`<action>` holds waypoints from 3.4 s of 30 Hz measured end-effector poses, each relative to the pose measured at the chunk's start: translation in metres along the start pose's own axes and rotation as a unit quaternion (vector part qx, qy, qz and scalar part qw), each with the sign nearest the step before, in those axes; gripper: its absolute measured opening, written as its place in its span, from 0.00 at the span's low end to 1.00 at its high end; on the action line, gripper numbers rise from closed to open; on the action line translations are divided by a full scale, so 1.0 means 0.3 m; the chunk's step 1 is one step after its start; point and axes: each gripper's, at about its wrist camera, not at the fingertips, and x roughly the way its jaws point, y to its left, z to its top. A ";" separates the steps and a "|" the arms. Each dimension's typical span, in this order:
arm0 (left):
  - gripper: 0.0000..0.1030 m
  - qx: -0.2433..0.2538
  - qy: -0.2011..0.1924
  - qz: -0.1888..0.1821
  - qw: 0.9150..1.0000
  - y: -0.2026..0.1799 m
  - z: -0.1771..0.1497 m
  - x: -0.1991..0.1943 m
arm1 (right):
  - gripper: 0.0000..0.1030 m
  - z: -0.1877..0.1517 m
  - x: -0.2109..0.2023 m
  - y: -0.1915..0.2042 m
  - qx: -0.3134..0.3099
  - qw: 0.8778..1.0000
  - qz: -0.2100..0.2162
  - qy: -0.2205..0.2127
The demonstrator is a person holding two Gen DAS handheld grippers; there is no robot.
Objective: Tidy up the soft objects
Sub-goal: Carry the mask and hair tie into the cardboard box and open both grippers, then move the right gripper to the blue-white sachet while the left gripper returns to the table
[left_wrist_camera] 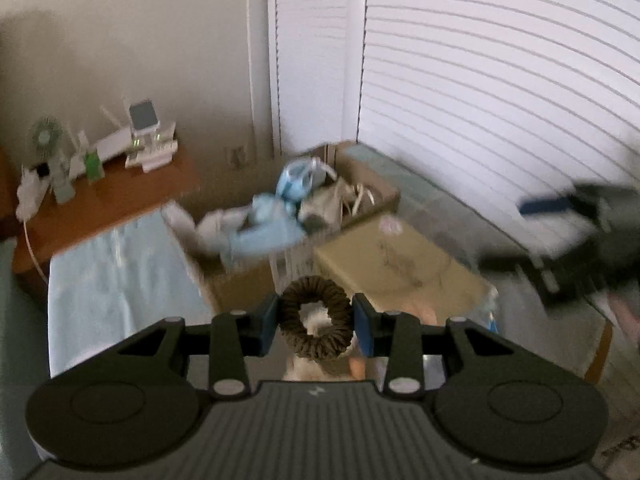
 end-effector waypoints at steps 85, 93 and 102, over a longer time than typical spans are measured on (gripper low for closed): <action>0.92 -0.069 0.029 0.058 0.996 -0.103 -0.232 0.036 | 1.00 -0.182 0.113 -0.144 0.011 0.994 -0.081 0.071; 0.92 -0.073 0.071 0.056 0.993 -0.090 -0.294 0.101 | 1.00 -0.234 0.130 -0.129 -0.002 0.994 -0.043 0.096; 0.99 -0.071 0.075 0.054 0.993 -0.089 -0.333 0.113 | 1.00 -0.253 0.128 -0.132 0.008 0.996 -0.034 0.082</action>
